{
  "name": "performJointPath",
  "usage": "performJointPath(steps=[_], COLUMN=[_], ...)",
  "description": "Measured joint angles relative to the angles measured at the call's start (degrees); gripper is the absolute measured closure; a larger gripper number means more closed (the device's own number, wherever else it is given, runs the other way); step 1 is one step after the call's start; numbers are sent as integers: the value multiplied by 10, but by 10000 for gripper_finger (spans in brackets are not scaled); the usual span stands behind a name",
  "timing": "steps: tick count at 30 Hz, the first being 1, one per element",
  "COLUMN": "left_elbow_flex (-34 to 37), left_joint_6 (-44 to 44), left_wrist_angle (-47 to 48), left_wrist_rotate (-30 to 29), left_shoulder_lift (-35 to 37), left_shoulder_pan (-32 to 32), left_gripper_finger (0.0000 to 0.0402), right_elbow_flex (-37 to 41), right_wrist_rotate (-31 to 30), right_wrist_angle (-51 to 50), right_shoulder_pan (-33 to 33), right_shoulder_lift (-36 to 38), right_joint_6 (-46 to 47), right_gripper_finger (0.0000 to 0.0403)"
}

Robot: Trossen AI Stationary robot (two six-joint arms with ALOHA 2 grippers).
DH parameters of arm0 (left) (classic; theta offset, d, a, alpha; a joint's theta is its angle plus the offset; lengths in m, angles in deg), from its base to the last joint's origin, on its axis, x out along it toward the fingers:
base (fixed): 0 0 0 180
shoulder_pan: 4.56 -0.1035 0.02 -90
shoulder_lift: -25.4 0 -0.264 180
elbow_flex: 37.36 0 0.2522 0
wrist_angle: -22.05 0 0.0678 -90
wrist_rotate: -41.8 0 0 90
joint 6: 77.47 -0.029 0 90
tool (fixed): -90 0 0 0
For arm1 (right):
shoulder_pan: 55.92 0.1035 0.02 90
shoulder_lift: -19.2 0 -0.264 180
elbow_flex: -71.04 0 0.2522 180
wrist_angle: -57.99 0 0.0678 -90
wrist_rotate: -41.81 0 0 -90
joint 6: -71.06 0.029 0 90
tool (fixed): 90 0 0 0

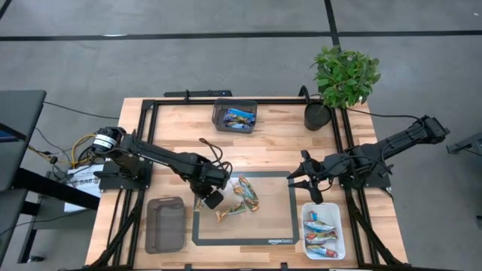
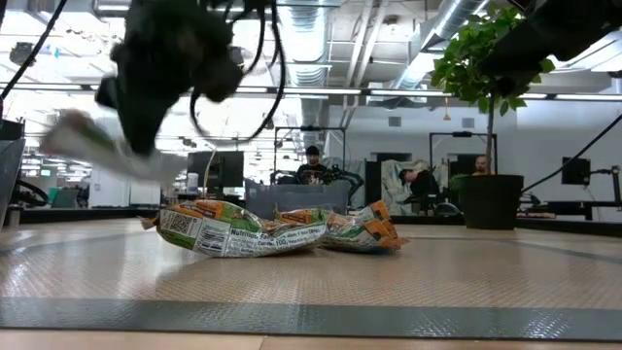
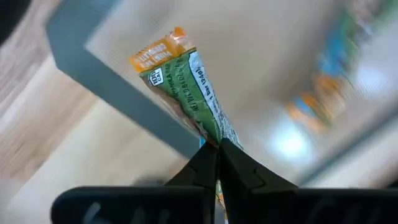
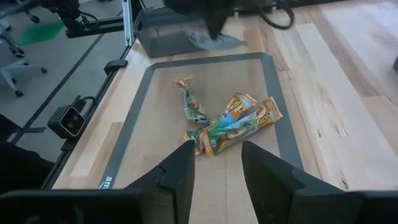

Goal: Pick and place Granola Bars by type
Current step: Put the left orange snack bar into the bottom black transparent bin

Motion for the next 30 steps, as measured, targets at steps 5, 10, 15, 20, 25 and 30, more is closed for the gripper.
performJointPath(steps=[5,10,15,20,25,30], left_elbow_flex=[-109,-180,-172,-144,-116,-111], left_joint_6=[-87,-112,-83,-10,76,107], left_wrist_angle=[121,258,326,301,277,262], left_wrist_rotate=[35,107,193,199,171,161], left_shoulder_lift=[0,0,0,0,0,0], left_shoulder_pan=[19,49,114,171,194,200], left_gripper_finger=[401,401,401,402,401,398], right_elbow_flex=[0,0,-5,-30,-61,-75], right_wrist_rotate=[56,84,84,84,86,86], right_wrist_angle=[20,24,30,30,30,22], right_shoulder_pan=[1,-3,-14,-23,-26,-26], right_shoulder_lift=[0,-7,-24,-50,-75,-83], right_joint_6=[-41,-61,-76,-104,-133,-137], right_gripper_finger=[280,280,280,280,280,280])
